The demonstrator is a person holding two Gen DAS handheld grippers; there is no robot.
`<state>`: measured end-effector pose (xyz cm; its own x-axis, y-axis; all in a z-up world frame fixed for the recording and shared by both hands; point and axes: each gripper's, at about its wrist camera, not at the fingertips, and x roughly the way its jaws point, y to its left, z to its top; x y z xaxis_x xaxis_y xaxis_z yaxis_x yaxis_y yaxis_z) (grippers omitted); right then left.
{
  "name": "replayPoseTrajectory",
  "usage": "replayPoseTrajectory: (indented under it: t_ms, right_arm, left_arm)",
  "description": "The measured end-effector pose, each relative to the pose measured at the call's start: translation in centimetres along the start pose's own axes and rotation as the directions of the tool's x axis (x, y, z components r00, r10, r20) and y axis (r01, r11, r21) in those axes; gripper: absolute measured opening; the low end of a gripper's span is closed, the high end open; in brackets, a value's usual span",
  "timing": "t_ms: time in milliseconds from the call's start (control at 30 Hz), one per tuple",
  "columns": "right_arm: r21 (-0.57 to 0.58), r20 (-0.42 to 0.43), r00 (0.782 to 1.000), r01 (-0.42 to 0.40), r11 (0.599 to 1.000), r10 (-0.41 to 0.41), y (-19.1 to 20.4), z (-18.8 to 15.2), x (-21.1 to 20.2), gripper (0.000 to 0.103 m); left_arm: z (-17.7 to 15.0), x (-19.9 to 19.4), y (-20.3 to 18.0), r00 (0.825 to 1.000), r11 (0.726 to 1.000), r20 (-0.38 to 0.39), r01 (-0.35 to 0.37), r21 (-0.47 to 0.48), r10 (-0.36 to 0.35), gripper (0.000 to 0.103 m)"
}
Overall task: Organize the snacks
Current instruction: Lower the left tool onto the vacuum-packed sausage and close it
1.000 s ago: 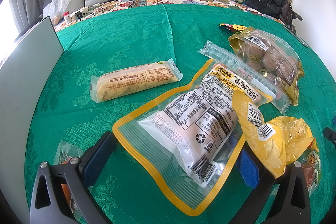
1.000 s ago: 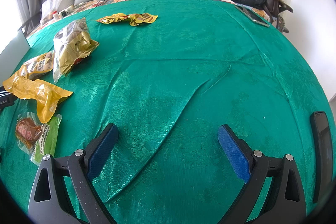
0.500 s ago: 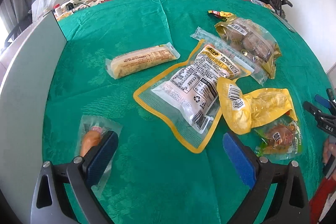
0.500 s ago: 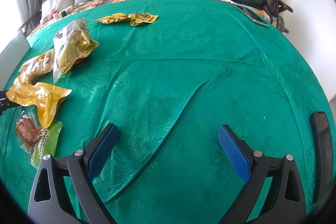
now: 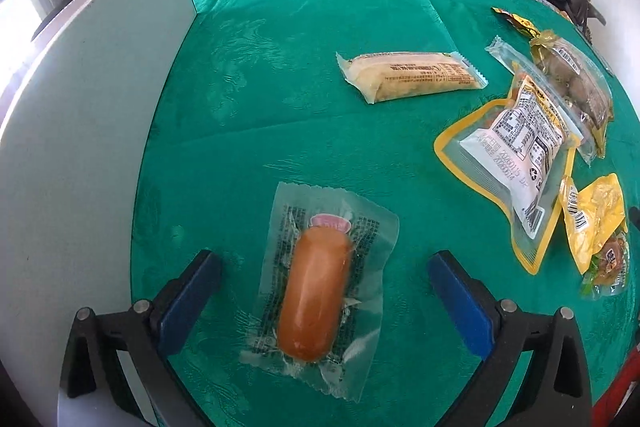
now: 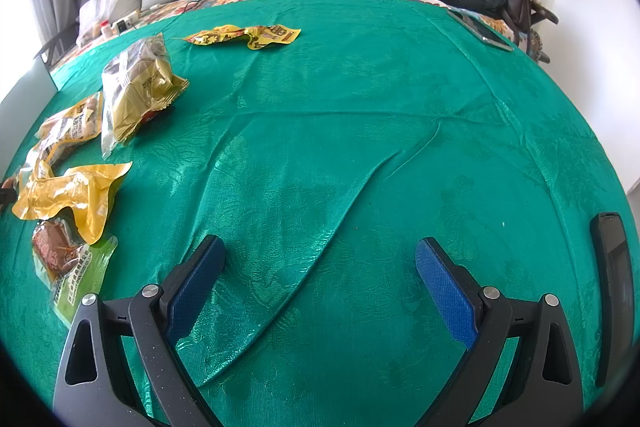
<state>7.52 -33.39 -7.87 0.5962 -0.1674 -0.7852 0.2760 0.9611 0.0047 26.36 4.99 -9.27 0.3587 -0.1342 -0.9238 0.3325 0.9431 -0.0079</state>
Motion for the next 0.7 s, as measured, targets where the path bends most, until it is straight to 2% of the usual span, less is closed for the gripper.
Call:
replayPoseTrajectory:
  t_ms: [100,200,233,300,333,467,633,700]
  right_arm:
    - [0.0,0.0,1.0,0.0,1.0,0.0,0.0,0.0,0.0,0.098]
    - [0.0,0.0,1.0,0.0,1.0,0.0,0.0,0.0,0.0,0.098]
    - [0.0,0.0,1.0,0.0,1.0,0.0,0.0,0.0,0.0,0.098]
    - [0.0,0.0,1.0,0.0,1.0,0.0,0.0,0.0,0.0,0.098]
    - [0.0,0.0,1.0,0.0,1.0,0.0,0.0,0.0,0.0,0.098]
    - [0.0,0.0,1.0,0.0,1.0,0.0,0.0,0.0,0.0,0.098]
    - [0.001,0.0,1.0,0.0,1.0,0.0,0.0,0.0,0.0,0.098]
    - [0.001,0.0,1.0,0.0,1.0,0.0,0.0,0.0,0.0,0.098]
  left_arm:
    - [0.2,0.2,0.1,1.0,0.998,0.007,0.018,0.053,-0.019,0.103]
    - [0.7,0.3,0.2,0.995,0.996,-0.097,0.033,0.079,-0.025,0.103]
    - [0.6,0.1,0.2,0.993,0.996,-0.116,0.035,0.083,-0.025,0.099]
    - [0.2,-1.1,-0.1,0.995,0.991,-0.086,0.051,0.123,-0.04,0.068]
    - [0.1,-1.6,-0.3,0.996,0.99,-0.078,0.055,0.132,-0.045,0.045]
    - [-1.1,-2.7,-0.6,0.996,0.99,-0.069,0.061,0.126,-0.053,0.039]
    - [-4.6,-4.1,-0.9,0.98,0.981,-0.026,0.196,-0.017,-0.196,0.039]
    - [-6.1,-4.7,-2.0,0.99,0.99,0.001,0.141,0.022,-0.141,0.039]
